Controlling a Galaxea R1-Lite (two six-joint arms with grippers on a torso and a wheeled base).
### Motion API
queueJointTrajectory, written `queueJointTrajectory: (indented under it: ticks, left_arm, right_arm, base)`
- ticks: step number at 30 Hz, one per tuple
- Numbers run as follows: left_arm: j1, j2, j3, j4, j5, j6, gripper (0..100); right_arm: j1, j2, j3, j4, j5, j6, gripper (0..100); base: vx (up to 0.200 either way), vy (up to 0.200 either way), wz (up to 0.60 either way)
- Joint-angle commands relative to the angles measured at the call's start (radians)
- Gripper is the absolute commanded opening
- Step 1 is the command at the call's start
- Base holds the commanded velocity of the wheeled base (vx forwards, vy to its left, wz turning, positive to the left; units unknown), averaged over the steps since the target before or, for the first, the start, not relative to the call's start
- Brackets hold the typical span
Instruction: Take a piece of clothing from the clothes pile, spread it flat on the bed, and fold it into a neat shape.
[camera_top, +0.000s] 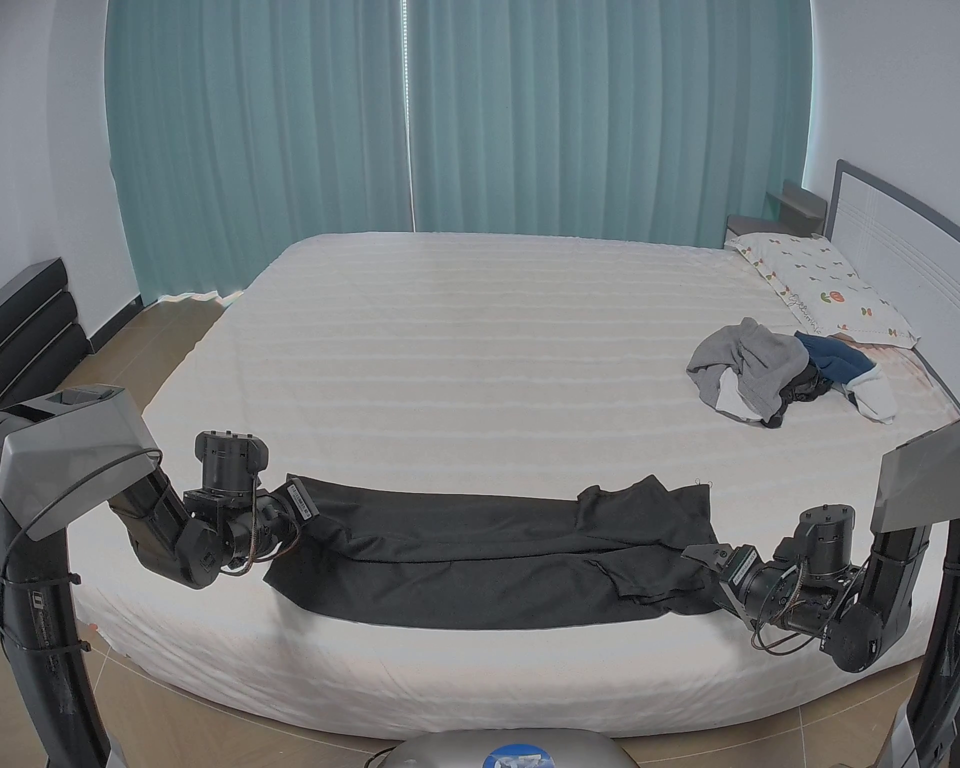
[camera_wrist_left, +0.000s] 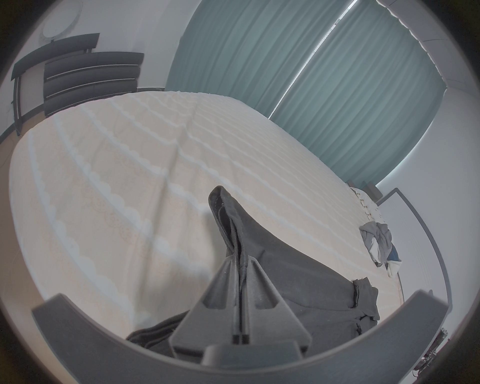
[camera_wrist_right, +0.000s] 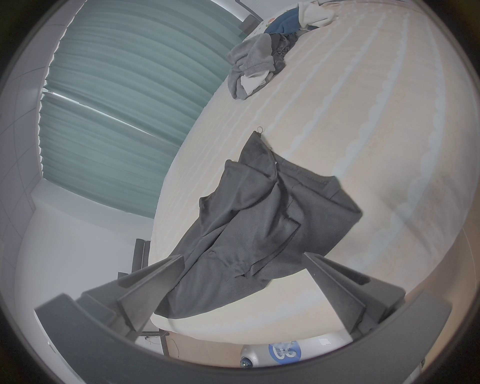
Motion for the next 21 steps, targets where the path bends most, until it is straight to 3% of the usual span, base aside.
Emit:
queueJointTrajectory:
  ticks: [1, 9, 21]
  left_arm:
    - [-0.018, -0.031, -0.009, 0.018, 0.006, 0.000, 0]
    - [-0.122, -0.093, -0.094, 0.179, 0.094, 0.000, 0]
    - [-0.268, -0.103, -0.267, 0.417, 0.135, -0.028, 0]
  right_arm:
    - [0.003, 0.011, 0.000, 0.000, 0.003, -0.001, 100]
    - [0.007, 0.016, 0.002, 0.000, 0.003, -0.001, 100]
    - [0.012, 0.016, 0.005, 0.000, 0.003, -0.001, 100]
  base:
    - [0.000, -0.200, 0.00]
    - [0.000, -0.200, 0.00]
    - [0.000, -0.200, 0.00]
